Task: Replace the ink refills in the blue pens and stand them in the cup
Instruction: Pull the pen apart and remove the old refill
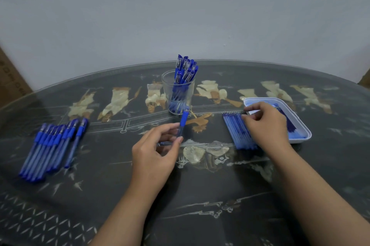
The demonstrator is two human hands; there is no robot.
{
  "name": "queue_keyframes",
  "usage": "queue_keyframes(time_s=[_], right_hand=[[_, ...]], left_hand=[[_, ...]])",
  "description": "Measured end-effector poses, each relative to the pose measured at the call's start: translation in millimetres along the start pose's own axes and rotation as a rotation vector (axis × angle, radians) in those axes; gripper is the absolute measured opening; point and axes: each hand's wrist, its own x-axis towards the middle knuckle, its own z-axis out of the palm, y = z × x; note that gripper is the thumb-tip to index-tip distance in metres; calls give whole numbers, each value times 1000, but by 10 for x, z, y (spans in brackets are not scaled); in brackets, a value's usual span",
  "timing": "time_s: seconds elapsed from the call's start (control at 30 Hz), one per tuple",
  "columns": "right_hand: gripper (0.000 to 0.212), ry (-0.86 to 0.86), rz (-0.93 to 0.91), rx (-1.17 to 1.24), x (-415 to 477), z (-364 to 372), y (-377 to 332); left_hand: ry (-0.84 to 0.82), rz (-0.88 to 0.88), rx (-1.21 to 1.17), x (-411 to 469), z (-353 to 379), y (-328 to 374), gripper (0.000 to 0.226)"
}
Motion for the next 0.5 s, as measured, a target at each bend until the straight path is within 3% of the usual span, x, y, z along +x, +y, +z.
queue_keyframes(time_s=[0.1,0.23,0.5], right_hand=[[16,91,38,-166,48,-136,207],[31,90,107,-346,68,-168,471],[34,114,78,-420,58,-119,536]], left_hand=[[2,-2,-6,9,4,31,35],[-16,-40,-39,16,43,129,36],[-61,-143,-96,12,143,193,34]])
